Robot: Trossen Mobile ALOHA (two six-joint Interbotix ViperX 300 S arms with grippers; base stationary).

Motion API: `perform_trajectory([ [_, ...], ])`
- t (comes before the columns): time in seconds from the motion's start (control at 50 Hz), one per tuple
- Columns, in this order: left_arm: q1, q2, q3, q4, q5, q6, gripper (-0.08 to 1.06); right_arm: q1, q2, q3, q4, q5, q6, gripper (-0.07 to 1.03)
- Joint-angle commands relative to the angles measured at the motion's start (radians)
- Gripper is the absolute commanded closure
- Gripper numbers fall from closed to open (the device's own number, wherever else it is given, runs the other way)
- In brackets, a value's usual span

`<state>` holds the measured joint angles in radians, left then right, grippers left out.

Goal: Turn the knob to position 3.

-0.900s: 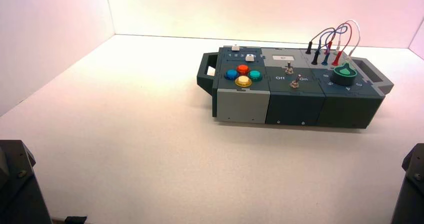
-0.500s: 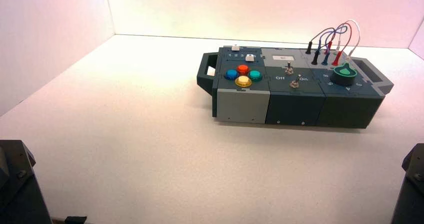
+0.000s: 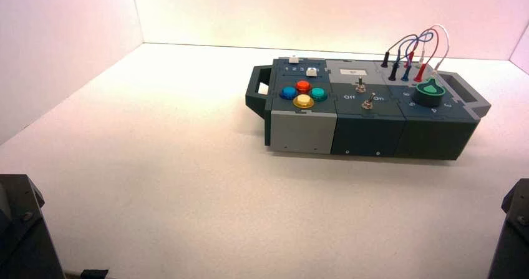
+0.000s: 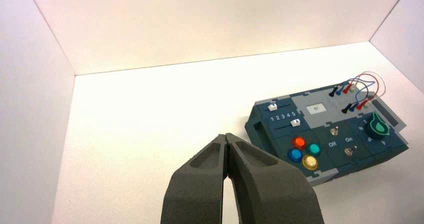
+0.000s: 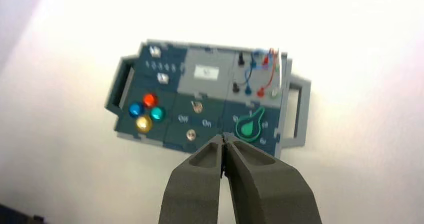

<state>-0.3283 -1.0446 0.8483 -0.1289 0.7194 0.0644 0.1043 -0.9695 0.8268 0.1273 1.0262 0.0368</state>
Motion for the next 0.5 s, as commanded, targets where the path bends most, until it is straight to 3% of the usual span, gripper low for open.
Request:
perform_trajectory([
  [0.02, 0.0, 0.032, -0.049, -0.003, -0.005, 0.008, 1.01, 0.002, 0.161, -0.04, 0.0, -0.018, -0.005, 0.99],
  [0.26, 0.002, 0.077, -0.074, 0.0, -0.002, 0.018, 1.01, 0.002, 0.422, -0.117, 0.0, -0.067, -0.005, 0.99],
  [0.5, 0.0, 0.11, -0.074, 0.002, -0.003, 0.028, 1.01, -0.002, 0.601, -0.163, -0.005, -0.107, -0.003, 0.99],
])
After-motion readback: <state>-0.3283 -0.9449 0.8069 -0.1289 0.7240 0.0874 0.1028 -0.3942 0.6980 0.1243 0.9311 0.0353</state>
